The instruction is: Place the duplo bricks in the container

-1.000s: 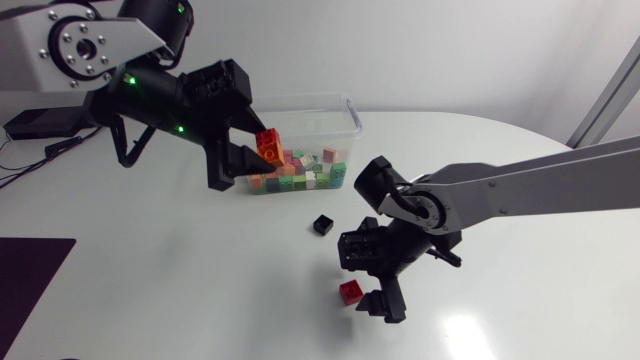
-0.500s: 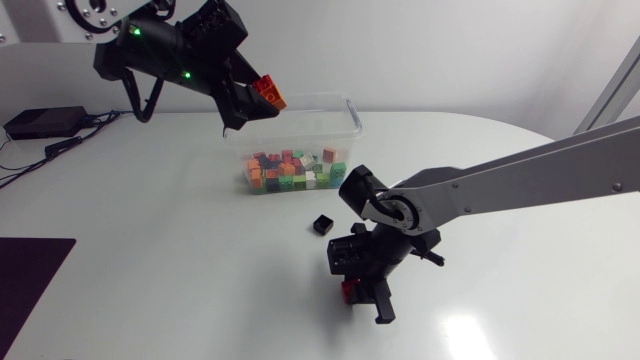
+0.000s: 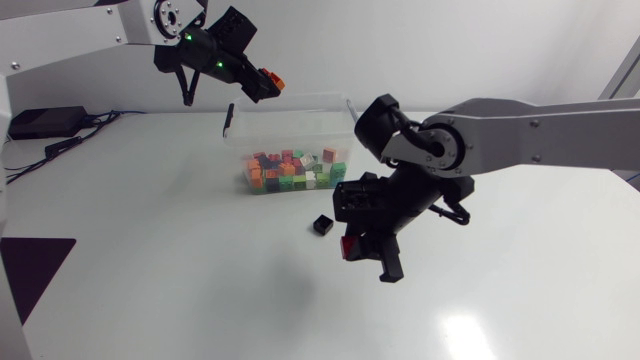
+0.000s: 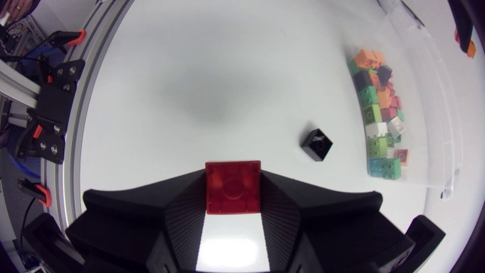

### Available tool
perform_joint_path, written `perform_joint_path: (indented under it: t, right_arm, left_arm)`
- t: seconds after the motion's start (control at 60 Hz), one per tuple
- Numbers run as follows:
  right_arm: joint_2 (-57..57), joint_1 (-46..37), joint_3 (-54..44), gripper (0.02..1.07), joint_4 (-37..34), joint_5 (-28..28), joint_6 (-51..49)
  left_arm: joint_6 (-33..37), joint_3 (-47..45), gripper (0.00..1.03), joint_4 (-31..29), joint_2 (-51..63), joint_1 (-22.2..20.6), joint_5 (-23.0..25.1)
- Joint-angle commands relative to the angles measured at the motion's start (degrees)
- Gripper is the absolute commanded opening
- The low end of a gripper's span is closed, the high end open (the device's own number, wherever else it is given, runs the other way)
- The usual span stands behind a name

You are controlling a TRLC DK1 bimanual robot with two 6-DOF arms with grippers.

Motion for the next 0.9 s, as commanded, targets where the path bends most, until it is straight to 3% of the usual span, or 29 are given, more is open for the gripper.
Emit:
perform_joint_path:
  t: [0.0, 0.083, 0.117, 0.133, 0.167, 0.217, 0.583, 0.883]
  right_arm:
    - [-1.3, -0.9, 2.3, 0.28, -1.5, -1.1, 1.7]
    - [-1.3, -1.8, 4.7, 0.28, -1.4, -2.1, 3.1]
    - [-1.3, -2.3, 5.8, 0.28, -1.2, -2.7, 3.9]
    - [-1.3, -2.6, 6.4, 0.28, -1.2, -2.9, 4.2]
    - [-1.3, -2.9, 7.5, 0.28, -1.2, -3.3, 4.7]
    - [-1.3, -3.5, 8.9, 0.28, -0.8, -4.0, 5.9]
    - [5.8, -6.3, 24.1, 0.28, 5.7, -4.1, 17.2]
    - [15.2, -8.1, 35.7, 0.28, 11.4, -4.1, 27.3]
  left_arm:
    - [-4.4, 6.2, 0.38, -0.7, 4.3, 0.6, -0.5]
    - [-5.2, 10.6, 0.4, -3.1, 7.3, 0.7, -0.9]
    - [-5.7, 12.0, 0.49, -3.7, 8.6, 0.6, -1.6]
    - [-6.3, 12.8, 0.63, -3.7, 9.1, 0.5, -2.0]
    - [-6.5, 13.5, 0.81, -4.4, 9.4, 0.4, -2.5]
    - [-6.7, 14.3, 0.98, -5.0, 9.9, 0.2, -3.4]
    - [-9.6, 11.2, 0.99, -8.7, 3.1, 2.9, -3.6]
    - [-12.9, -8.6, 0.99, -4.7, -15.0, 6.2, -2.8]
